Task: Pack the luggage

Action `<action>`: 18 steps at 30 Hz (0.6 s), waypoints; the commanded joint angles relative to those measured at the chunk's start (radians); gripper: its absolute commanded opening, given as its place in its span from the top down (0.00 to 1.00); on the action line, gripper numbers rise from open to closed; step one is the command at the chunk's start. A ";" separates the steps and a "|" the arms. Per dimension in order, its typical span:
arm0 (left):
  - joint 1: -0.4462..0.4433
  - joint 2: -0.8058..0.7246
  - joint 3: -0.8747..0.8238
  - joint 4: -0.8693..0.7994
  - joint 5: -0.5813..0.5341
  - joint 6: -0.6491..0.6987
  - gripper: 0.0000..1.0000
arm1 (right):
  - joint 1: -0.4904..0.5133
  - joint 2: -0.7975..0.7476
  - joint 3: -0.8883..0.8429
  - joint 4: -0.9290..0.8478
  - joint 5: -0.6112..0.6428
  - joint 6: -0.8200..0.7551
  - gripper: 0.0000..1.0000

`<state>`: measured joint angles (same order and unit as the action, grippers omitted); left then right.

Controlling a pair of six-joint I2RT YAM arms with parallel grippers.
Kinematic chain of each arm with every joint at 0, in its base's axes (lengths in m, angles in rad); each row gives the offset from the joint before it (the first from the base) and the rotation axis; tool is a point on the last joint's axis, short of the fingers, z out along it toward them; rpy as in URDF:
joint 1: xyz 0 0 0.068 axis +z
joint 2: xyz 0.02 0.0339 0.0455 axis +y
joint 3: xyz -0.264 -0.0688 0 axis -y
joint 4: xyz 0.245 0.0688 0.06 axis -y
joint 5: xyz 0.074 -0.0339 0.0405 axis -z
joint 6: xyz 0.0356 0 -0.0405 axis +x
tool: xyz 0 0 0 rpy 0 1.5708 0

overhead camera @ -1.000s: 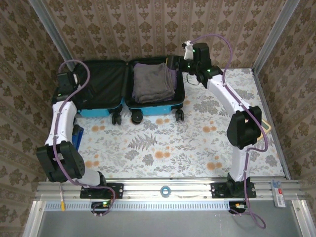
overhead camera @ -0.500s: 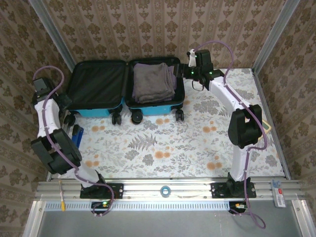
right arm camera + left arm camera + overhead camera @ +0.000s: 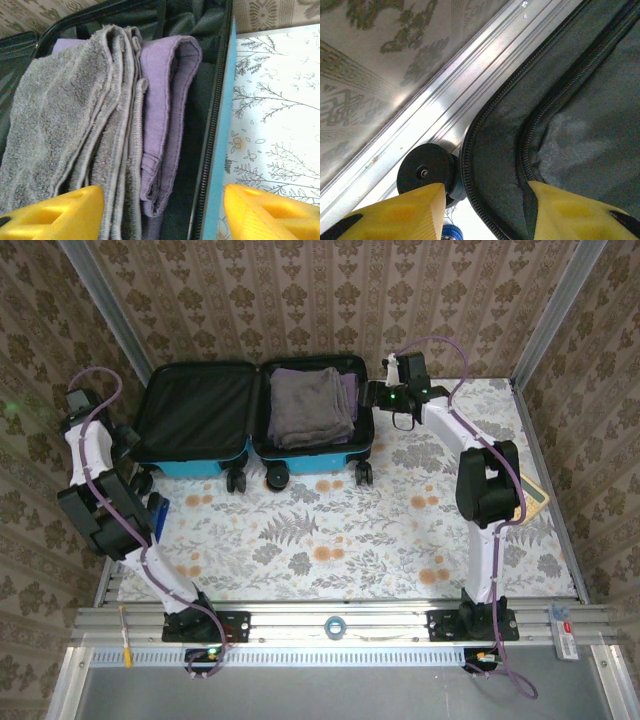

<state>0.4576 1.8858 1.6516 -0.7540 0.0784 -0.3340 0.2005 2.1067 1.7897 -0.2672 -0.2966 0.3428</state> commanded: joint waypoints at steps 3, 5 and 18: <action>-0.014 0.049 0.048 -0.051 -0.032 0.017 0.61 | -0.013 0.026 -0.015 0.011 -0.031 -0.005 0.36; -0.018 0.063 0.052 -0.053 -0.038 0.015 0.63 | -0.015 0.033 -0.016 0.010 -0.034 -0.005 0.37; -0.047 0.128 0.077 -0.061 -0.078 0.018 0.76 | -0.015 0.055 0.002 -0.035 0.014 -0.022 0.39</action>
<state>0.4313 1.9892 1.6978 -0.7921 0.0013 -0.3271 0.1875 2.1391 1.7885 -0.2707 -0.3046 0.3420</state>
